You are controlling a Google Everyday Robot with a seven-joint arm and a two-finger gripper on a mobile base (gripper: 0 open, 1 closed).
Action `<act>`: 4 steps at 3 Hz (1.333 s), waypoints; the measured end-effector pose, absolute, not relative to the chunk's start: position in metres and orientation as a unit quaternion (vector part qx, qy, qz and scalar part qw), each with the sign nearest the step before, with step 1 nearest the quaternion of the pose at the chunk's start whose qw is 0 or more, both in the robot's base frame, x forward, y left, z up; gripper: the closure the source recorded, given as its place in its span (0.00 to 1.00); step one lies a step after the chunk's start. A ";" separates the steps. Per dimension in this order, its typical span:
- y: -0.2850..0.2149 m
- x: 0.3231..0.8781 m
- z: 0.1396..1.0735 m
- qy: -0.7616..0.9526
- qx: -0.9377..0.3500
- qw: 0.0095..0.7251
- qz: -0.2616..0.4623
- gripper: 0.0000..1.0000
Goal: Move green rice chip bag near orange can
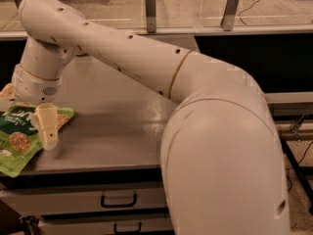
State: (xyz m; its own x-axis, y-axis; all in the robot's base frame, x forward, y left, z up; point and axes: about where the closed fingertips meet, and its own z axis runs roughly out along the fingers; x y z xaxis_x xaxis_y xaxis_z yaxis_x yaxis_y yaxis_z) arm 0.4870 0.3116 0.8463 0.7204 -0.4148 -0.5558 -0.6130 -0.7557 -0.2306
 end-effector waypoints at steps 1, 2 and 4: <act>0.319 0.480 0.841 0.269 -0.920 0.181 0.220 0.18; 0.321 0.477 0.834 0.272 -0.926 0.159 0.208 0.41; 0.321 0.476 0.834 0.285 -0.925 0.148 0.202 0.87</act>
Offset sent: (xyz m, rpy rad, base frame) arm -0.0128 0.0094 -0.0173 -0.1658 -0.0659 0.0375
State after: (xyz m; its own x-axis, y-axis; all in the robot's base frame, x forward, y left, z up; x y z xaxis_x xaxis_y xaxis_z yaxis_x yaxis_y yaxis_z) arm 0.4762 0.3211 0.8344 0.7568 -0.4667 -0.4577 -0.5865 -0.7940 -0.1600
